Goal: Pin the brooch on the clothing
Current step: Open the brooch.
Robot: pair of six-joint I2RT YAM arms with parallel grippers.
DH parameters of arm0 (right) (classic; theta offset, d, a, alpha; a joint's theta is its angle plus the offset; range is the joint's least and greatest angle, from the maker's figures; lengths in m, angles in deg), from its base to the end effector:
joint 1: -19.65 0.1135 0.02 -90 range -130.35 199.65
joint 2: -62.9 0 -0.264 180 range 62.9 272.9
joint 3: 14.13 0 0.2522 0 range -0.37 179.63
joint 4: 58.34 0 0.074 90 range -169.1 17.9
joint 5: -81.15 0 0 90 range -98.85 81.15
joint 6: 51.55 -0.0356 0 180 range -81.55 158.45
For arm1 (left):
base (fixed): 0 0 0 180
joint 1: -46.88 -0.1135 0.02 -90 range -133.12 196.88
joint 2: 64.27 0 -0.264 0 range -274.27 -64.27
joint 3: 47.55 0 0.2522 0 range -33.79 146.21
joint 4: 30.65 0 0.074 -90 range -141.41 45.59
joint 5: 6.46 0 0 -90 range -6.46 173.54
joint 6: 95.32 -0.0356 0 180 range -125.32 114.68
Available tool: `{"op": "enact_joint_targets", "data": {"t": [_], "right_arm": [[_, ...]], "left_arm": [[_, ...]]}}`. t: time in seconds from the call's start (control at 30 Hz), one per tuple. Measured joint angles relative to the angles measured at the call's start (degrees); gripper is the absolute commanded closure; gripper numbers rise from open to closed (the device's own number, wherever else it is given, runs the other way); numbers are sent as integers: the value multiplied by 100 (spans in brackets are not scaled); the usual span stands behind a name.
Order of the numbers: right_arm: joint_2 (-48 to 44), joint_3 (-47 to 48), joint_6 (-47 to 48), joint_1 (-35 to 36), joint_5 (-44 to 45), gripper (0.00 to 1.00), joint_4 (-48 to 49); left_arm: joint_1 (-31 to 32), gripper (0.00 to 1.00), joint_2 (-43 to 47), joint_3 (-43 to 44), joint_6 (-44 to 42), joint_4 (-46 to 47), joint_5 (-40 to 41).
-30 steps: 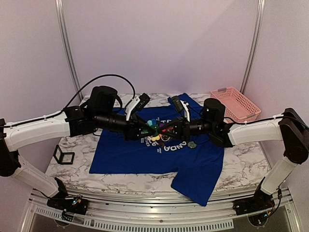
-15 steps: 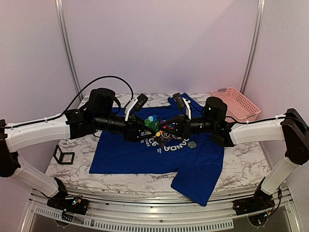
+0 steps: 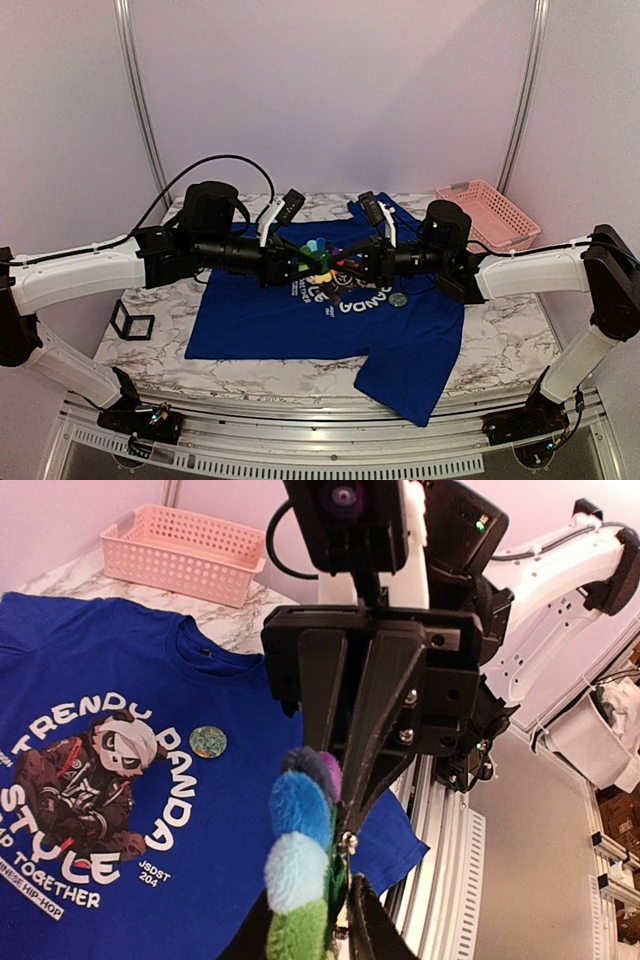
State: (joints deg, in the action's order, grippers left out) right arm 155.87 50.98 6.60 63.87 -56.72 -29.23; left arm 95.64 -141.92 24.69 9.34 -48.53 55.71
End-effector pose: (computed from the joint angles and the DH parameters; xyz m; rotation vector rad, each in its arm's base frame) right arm 0.2356 0.2662 0.2614 -0.9297 1.5729 1.6296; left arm 0.1928 -0.2452 0.3059 0.9439 1.9088 -1.1701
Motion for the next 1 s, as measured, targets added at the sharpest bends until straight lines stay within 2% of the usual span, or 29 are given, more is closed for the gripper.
{"op": "enact_joint_targets", "data": {"t": [0.2, 0.4, 0.7, 1.0], "right_arm": [[0, 0, 61, 0, -4, 100, 9], [0, 0, 87, 0, -15, 100, 52], [0, -2, 90, 0, -33, 100, 87], [0, -4, 122, 17, 26, 100, 146]], "left_arm": [[2, 88, 0, 7, 59, 2, -2], [4, 100, 0, 9, 125, 52, -15], [17, 100, 0, 57, 122, -9, 109], [87, 76, 0, 243, -90, -293, 431]]}}
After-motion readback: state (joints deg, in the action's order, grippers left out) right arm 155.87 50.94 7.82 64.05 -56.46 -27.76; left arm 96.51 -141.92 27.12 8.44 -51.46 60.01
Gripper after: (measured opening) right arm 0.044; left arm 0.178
